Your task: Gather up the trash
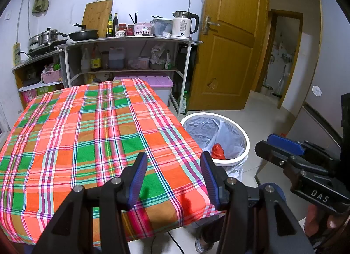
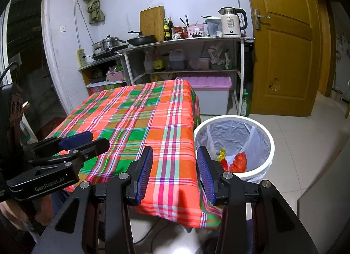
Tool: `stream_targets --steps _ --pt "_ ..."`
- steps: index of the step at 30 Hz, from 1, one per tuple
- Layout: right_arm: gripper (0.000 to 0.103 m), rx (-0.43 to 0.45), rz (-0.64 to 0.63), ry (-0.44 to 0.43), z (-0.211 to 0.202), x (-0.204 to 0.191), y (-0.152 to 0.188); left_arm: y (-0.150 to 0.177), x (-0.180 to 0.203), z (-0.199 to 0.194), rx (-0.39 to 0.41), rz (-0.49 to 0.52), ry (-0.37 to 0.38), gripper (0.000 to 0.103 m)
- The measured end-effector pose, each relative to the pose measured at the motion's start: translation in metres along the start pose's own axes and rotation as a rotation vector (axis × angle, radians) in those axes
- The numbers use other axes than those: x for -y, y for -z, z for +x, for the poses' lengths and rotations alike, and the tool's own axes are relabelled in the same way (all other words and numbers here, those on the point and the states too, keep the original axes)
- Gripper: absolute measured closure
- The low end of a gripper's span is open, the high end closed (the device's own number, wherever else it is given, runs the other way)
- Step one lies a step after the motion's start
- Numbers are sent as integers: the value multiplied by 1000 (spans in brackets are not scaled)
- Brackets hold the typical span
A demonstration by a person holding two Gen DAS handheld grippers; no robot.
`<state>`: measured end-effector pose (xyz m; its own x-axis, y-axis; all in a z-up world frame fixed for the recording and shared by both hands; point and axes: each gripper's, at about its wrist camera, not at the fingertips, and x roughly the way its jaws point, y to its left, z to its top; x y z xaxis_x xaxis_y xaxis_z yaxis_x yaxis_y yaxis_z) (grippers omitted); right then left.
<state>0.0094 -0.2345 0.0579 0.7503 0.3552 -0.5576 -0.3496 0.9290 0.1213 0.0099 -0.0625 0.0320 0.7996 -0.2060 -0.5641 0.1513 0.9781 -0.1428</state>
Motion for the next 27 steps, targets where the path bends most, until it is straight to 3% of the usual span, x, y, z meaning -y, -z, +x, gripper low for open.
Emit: stream_targets --steps 27 --pt "60 -12 8 9 5 5 3 1 5 7 -10 12 11 51"
